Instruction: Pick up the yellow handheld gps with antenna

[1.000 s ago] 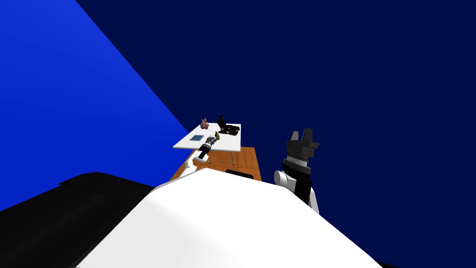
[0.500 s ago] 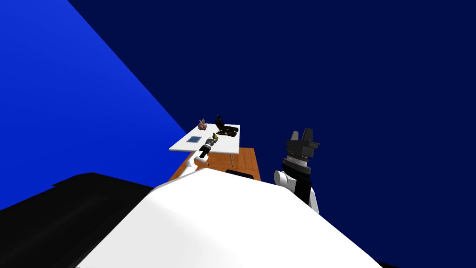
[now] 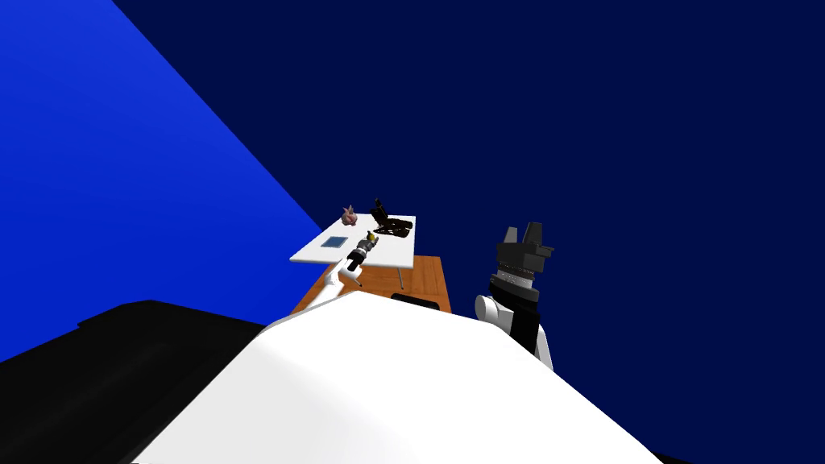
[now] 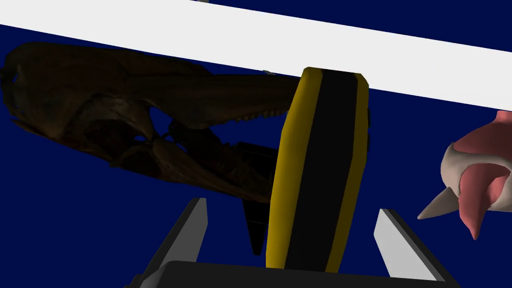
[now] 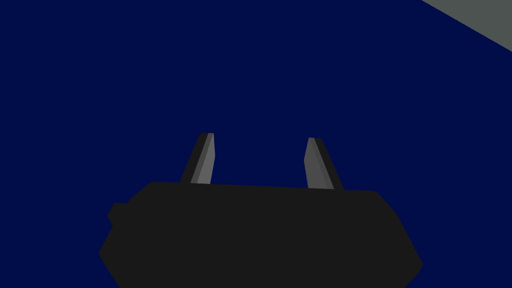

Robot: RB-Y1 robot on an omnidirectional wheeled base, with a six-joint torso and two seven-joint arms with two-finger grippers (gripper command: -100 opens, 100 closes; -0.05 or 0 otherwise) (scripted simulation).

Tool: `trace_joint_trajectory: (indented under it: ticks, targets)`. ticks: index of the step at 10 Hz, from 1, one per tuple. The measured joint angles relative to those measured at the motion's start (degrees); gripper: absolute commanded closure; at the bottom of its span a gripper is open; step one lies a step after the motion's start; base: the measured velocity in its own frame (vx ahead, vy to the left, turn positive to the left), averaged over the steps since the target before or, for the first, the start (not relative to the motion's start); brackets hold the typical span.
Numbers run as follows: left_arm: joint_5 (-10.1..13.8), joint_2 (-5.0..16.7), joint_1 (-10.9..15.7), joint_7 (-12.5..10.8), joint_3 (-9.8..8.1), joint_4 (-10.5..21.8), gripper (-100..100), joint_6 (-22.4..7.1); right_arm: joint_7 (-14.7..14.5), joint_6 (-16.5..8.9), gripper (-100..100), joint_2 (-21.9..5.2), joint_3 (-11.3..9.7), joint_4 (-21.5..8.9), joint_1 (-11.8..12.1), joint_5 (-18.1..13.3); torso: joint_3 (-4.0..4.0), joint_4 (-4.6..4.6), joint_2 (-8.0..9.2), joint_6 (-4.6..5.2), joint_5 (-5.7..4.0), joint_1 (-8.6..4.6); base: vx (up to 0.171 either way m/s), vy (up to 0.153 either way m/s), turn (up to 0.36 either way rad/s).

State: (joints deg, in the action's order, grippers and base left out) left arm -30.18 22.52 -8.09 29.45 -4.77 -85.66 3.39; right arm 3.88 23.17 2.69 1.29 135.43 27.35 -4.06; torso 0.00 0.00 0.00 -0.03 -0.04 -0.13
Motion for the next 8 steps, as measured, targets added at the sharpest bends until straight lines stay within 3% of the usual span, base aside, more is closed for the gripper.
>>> trace_joint_trajectory:
  ticks: [2,4,6,8]
  targets:
    - [0.7,0.2,1.4,0.5,0.43,3.2,-100,1.6,0.0,0.0,0,0.0,0.0,0.0,0.0,0.0,0.02,0.00,0.03,0.00,0.00,0.02,-0.003,-0.045,0.040]
    - [2.6,1.8,4.4,1.0,1.47,7.0,-100,4.0,0.0,0.0,0,0.0,0.0,0.0,0.0,0.0,0.01,-0.01,0.02,0.01,0.00,-0.06,0.000,-0.043,0.024]
    - [2.8,1.8,4.8,1.2,1.61,9.3,-100,4.5,0.0,0.0,0,0.0,0.0,0.0,0.0,0.0,-0.03,-0.05,0.00,0.05,0.06,0.08,0.001,-0.024,0.038]
    - [4.6,3.5,7.9,1.5,2.77,13.0,-100,6.7,0.0,0.0,0,0.0,0.0,0.0,0.0,0.0,-0.04,-0.05,-0.02,0.05,0.03,-0.09,-0.002,-0.050,0.018]
